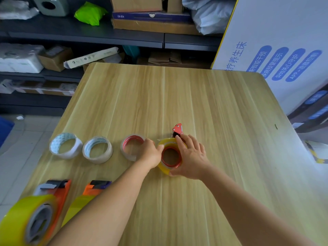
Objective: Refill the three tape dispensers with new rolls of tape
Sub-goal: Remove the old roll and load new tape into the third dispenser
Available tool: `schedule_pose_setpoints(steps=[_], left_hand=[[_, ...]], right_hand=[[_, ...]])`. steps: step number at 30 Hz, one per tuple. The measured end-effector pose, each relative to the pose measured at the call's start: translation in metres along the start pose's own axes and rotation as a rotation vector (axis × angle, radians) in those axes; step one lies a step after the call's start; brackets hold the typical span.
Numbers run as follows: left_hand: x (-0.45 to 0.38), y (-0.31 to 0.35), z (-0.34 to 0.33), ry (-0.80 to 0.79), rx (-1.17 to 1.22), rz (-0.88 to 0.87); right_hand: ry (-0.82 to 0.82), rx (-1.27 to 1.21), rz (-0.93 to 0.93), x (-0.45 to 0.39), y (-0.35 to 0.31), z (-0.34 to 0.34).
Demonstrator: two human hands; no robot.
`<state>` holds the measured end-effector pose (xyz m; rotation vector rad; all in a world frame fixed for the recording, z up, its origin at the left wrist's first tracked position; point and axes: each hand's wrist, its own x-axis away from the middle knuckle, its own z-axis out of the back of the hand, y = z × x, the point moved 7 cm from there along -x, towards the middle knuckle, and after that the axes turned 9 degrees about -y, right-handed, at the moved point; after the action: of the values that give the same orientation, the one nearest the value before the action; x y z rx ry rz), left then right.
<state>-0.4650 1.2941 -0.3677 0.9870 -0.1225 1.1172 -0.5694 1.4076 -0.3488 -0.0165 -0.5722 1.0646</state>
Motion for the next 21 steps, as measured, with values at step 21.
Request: schedule_pose_setpoints(steps=[21], left_hand=[[0.002, -0.013, -0.028, -0.077, 0.116, -0.010]], right_hand=[[0.089, 0.003, -0.059, 0.002, -0.032, -0.031]])
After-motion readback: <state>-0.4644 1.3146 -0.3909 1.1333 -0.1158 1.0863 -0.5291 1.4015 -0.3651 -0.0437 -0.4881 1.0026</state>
